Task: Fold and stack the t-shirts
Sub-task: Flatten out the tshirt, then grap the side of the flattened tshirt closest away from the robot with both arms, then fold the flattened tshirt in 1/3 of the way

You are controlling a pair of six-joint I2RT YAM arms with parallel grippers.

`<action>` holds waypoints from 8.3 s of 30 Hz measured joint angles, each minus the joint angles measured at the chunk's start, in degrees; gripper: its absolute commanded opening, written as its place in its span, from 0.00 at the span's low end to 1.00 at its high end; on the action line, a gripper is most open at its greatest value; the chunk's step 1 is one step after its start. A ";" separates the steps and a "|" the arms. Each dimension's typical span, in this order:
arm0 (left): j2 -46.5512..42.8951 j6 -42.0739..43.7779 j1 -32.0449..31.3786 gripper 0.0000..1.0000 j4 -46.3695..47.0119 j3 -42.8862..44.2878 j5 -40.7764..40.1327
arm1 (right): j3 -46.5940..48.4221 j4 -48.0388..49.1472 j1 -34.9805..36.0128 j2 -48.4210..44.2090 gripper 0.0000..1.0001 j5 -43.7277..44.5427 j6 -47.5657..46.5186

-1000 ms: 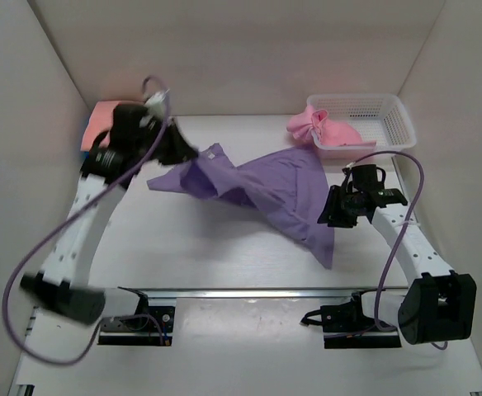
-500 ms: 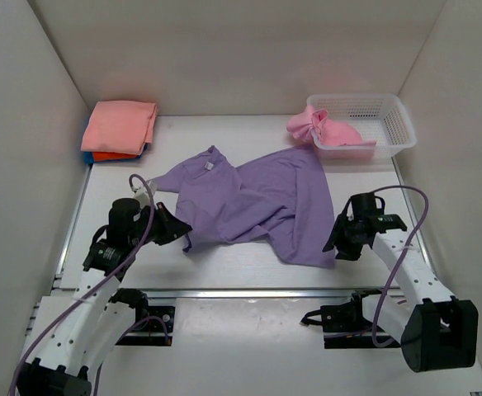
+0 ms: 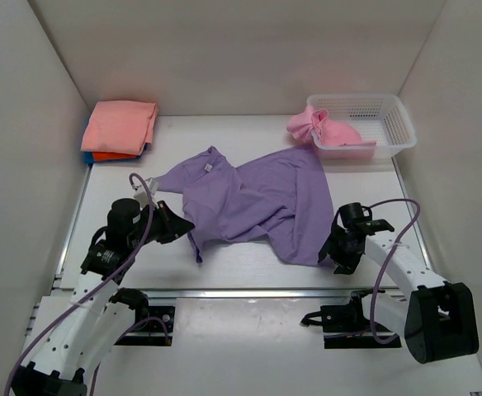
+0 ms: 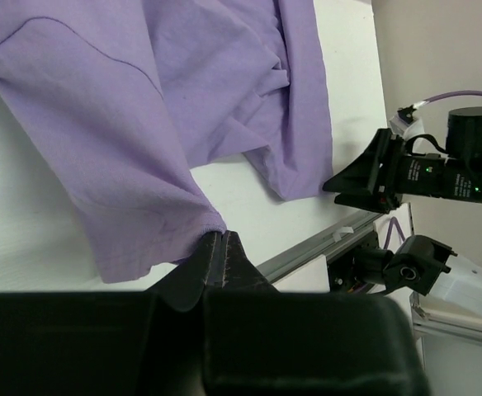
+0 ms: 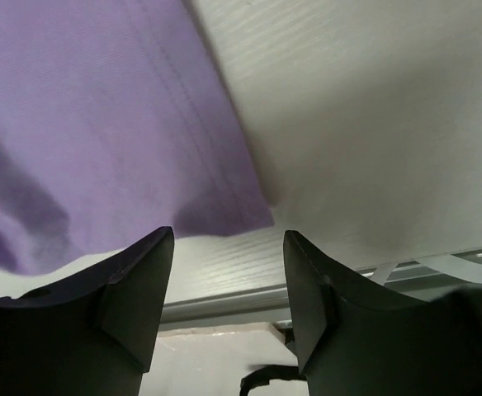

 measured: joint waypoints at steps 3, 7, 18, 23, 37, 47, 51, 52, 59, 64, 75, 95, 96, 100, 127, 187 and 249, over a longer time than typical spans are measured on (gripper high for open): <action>-0.50 0.00 -0.52 0.00 0.22 -1.22 -0.37 | -1.16 1.57 0.42 1.90 0.49 0.46 1.20; -1.46 0.39 -0.87 0.00 -1.09 -3.17 -1.62 | -1.11 2.69 0.70 2.95 0.45 0.09 2.34; -3.17 3.04 -0.63 0.59 -9.01 -9.77 -8.50 | -0.48 4.74 -2.25 5.09 0.46 -1.55 2.01; -1.07 3.10 0.92 0.61 -11.34 -9.60 -12.09 | 0.04 7.56 -2.82 6.01 0.46 -1.55 0.92; 9.42 1.55 3.39 0.61 -11.19 -9.05 -19.76 | -1.27 16.41 -6.80 5.01 0.46 -2.71 -3.45; 20.94 -0.55 1.11 0.39 -0.57 -10.86 -21.00 | -1.46 16.90 -5.73 5.44 0.40 -2.36 -5.27; 22.58 -0.48 1.46 0.00 2.27 -12.11 -20.72 | -0.63 16.48 -5.44 6.54 0.03 -1.95 -6.21; 22.49 -0.22 1.49 0.00 2.82 -12.37 -20.52 | -0.66 16.59 -5.22 6.91 0.02 -1.86 -6.32; 20.81 0.79 1.73 0.00 5.05 -12.63 -20.11 | -0.35 16.76 -3.06 6.32 0.49 -2.95 -5.05; 18.32 1.16 1.75 0.00 5.18 -12.61 -19.58 | 0.24 13.84 1.03 5.62 0.54 0.15 -3.52; 15.04 1.01 1.84 0.00 6.27 -12.63 -16.70 | 2.91 1.29 12.02 8.31 0.57 10.93 3.63; 18.25 3.21 5.16 0.00 4.48 -2.78 -12.61 | 9.88 -0.22 4.37 10.51 0.00 6.36 -1.99; 20.17 3.39 6.60 0.00 4.24 2.19 -11.96 | 13.79 -1.68 3.23 10.64 0.00 5.86 -3.48; 32.46 4.13 12.61 0.00 3.72 33.51 -8.07 | 40.44 -4.42 1.18 14.14 0.00 5.51 -10.16; 28.52 14.32 6.54 0.00 3.26 81.53 -18.27 | 76.28 -1.88 -4.11 6.10 0.01 -11.34 -22.27; -15.21 2.16 4.48 0.00 -24.26 0.83 -22.10 | 9.55 -4.83 -13.81 7.80 0.00 -15.43 -19.63; 36.17 12.20 1.38 0.00 -4.90 23.52 -41.24 | 45.59 -4.50 -11.89 47.10 0.00 -13.31 -27.04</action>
